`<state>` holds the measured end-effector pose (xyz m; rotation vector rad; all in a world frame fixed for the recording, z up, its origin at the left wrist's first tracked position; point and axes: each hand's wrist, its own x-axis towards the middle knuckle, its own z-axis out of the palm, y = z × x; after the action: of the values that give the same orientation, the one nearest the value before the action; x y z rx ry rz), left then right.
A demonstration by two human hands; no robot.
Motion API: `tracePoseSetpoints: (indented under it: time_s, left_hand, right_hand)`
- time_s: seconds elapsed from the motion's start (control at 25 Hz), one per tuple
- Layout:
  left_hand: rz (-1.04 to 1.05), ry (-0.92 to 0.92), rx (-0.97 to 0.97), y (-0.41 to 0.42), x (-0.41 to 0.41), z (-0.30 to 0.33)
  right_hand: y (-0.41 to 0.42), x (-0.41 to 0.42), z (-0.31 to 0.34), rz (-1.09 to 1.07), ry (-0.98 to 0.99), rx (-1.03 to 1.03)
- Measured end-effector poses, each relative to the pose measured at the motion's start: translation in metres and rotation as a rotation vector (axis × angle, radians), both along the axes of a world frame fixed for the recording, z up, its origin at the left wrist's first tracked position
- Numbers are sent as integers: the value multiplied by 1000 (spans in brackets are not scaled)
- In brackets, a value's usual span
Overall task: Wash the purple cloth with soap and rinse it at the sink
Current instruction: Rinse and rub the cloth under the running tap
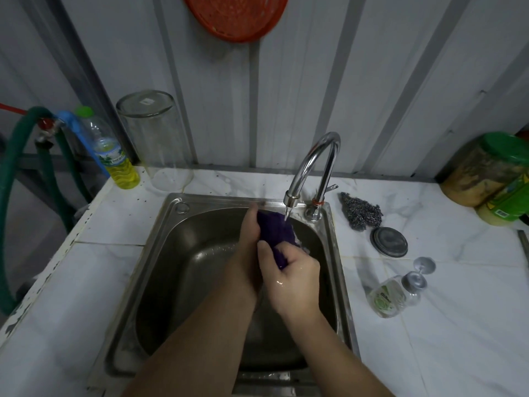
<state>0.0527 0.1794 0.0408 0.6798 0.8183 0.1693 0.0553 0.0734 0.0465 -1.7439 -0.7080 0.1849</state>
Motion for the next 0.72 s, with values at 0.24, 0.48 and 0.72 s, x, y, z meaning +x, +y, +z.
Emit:
tracePoseSetpoints:
  time_s: [0.24, 0.48, 0.72]
  left_hand:
    - [102, 38, -3, -14, 5, 6]
    - [6, 81, 58, -19, 7, 16]
    - [172, 175, 41, -4, 12, 16]
  right_hand:
    - [26, 32, 15, -177, 103, -384]
    - [33, 79, 7, -227, 391, -362]
    - [7, 25, 3, -17, 317, -102]
